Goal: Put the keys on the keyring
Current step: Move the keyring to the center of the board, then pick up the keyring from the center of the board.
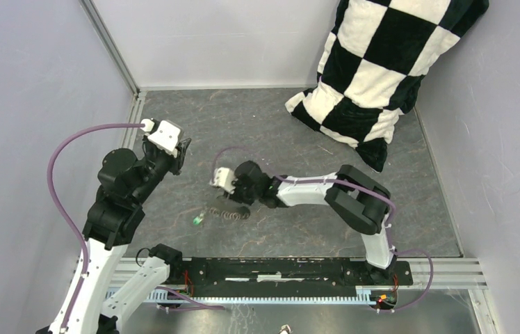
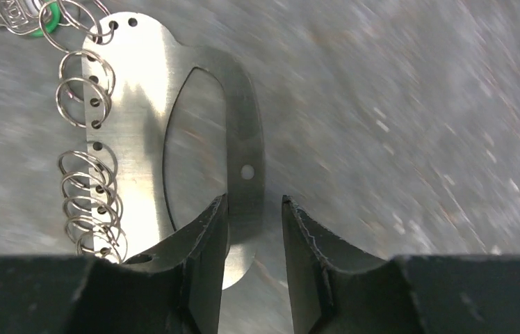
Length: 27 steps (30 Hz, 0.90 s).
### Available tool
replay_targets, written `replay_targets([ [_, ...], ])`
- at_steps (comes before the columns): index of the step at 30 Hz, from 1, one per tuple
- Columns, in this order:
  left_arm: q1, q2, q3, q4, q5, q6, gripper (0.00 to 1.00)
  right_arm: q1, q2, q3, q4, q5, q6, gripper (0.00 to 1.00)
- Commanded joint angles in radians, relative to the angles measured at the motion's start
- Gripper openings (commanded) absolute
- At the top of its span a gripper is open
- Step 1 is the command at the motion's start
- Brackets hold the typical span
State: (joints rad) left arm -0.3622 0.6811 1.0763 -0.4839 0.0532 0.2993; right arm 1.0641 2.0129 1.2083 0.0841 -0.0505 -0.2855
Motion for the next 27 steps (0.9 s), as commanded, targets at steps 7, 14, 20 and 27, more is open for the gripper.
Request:
replay_targets([
  [7,-0.004,0.052,0.005,-0.066,0.012,-0.020,0.56,-0.127,-0.173,-0.149,-0.032,0.039,-0.048,0.45],
  [14,0.044,0.158,0.020,-0.061,-0.043,-0.032,0.72,-0.136,-0.122,0.027,-0.013,-0.286,-0.071,0.63],
  [20,0.210,0.235,0.049,0.023,0.060,-0.131,0.87,-0.118,0.066,0.269,-0.107,-0.372,-0.128,0.68],
  [27,0.252,0.244,0.046,0.021,0.116,-0.115,0.90,-0.119,0.158,0.343,-0.145,-0.399,-0.134,0.61],
])
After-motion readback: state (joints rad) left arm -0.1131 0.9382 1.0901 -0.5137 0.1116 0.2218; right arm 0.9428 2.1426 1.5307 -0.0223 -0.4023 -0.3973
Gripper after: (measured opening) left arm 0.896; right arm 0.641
